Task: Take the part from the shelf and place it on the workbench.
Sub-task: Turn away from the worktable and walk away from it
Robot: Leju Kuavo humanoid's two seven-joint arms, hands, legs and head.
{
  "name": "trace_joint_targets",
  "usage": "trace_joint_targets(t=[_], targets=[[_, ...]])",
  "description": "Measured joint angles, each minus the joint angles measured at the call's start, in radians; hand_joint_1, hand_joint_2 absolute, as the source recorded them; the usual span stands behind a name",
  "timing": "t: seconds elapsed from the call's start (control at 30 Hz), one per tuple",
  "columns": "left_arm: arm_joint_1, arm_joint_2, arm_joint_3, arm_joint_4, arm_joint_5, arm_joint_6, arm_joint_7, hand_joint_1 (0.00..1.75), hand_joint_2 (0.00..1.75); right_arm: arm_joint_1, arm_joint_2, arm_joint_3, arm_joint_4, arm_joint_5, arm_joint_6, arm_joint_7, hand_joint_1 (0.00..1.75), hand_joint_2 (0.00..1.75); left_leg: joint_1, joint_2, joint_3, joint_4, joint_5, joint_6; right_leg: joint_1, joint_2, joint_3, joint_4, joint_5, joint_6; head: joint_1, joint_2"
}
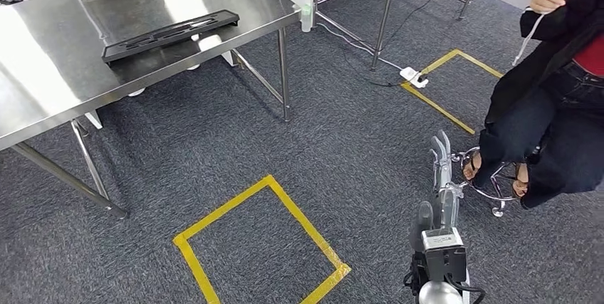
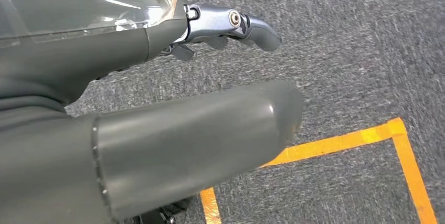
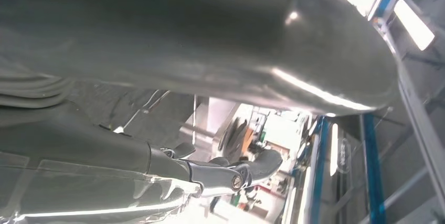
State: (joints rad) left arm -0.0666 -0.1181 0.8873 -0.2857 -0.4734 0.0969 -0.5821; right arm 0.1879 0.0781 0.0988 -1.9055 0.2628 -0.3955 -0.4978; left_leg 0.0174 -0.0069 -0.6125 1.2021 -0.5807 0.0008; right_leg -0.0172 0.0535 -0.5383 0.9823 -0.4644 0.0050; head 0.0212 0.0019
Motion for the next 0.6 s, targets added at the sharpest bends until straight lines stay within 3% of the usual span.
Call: trace_joint_targets(t=[0.07,0.13,0.2,0.23,0.27,0.33,0.4,0.43,0.47,0.53,0.6], targets=[[0.001,0.001,0.001,0.001,-0.001,0.001,0.000,0.00,0.00,0.000,0.000,0.000,0.001,-0.001,-0.002,0.000,0.00,0.00,0.008,-0.053,0.060,-0.126,0.060,0.006,0.002,0.025,-0.004,0.006,0.001,0.004,0.001,0.000],[0.002,0.001,0.002,0.002,0.000,0.004,0.001,0.00,0.00,0.001,0.000,0.000,0.002,-0.005,-0.005,-0.002,0.00,0.00,0.009,-0.093,0.086,-0.190,0.075,0.012,0.001,0.049,-0.017,0.010,0.007,0.017,0.001,0.000],[0.001,0.000,0.003,0.004,0.002,0.008,0.001,0.00,0.00,0.007,0.000,0.000,0.003,-0.010,-0.009,-0.005,0.00,0.00,0.004,-0.075,0.086,-0.200,0.077,0.021,0.000,0.072,-0.033,0.009,0.016,0.034,0.001,0.000],[0.001,-0.002,0.003,0.004,0.002,0.009,0.001,0.00,0.00,0.011,-0.001,0.000,0.003,-0.012,-0.011,-0.006,0.00,0.00,0.003,-0.060,0.086,-0.206,0.082,0.029,0.000,0.065,-0.042,0.014,0.015,0.039,0.001,0.000],[0.000,-0.003,0.003,0.005,0.003,0.010,0.001,0.00,0.00,0.014,-0.002,0.000,0.003,-0.013,-0.013,-0.006,0.00,0.00,0.003,-0.045,0.086,-0.212,0.088,0.038,0.001,0.046,-0.056,0.033,0.006,0.041,0.003,0.000],[0.002,-0.004,0.004,0.007,0.003,0.010,0.000,0.00,0.00,0.017,-0.003,0.000,0.004,-0.016,-0.014,-0.007,0.00,0.00,0.001,-0.011,0.086,-0.221,0.095,0.049,0.002,-0.011,-0.107,0.131,-0.043,0.035,0.007,0.000],[0.006,-0.004,0.004,0.008,0.004,0.010,0.000,0.00,0.00,0.020,-0.004,0.000,0.007,-0.017,-0.015,-0.007,0.00,0.00,-0.003,0.023,0.082,-0.220,0.096,0.051,0.000,-0.036,-0.163,0.255,-0.092,0.035,0.009,0.000],[0.007,-0.004,0.004,0.009,0.004,0.010,0.000,0.00,0.00,0.024,-0.005,0.000,0.008,-0.017,-0.016,-0.007,0.00,0.00,-0.004,0.039,0.081,-0.220,0.096,0.051,-0.002,-0.041,-0.172,0.284,-0.100,0.040,0.009,0.000],[0.007,-0.005,0.005,0.009,0.004,0.010,0.000,0.00,0.00,0.027,-0.006,0.000,0.009,-0.017,-0.016,-0.007,0.00,0.00,-0.004,0.054,0.080,-0.220,0.096,0.051,-0.003,-0.044,-0.160,0.274,-0.092,0.048,0.010,0.000],[0.006,-0.007,0.005,0.011,0.008,0.011,0.000,0.00,0.00,0.032,-0.007,0.000,0.011,-0.019,-0.019,-0.008,0.00,0.00,-0.005,0.080,0.082,-0.219,0.095,0.048,-0.008,-0.068,-0.080,0.150,-0.051,0.067,0.010,0.000],[0.006,-0.008,0.007,0.013,0.013,0.012,0.000,0.00,0.00,0.035,-0.009,0.002,0.012,-0.028,-0.022,-0.011,0.00,0.00,-0.010,0.100,0.085,-0.216,0.092,0.038,-0.005,-0.105,-0.008,0.029,-0.019,0.067,0.009,0.000]])
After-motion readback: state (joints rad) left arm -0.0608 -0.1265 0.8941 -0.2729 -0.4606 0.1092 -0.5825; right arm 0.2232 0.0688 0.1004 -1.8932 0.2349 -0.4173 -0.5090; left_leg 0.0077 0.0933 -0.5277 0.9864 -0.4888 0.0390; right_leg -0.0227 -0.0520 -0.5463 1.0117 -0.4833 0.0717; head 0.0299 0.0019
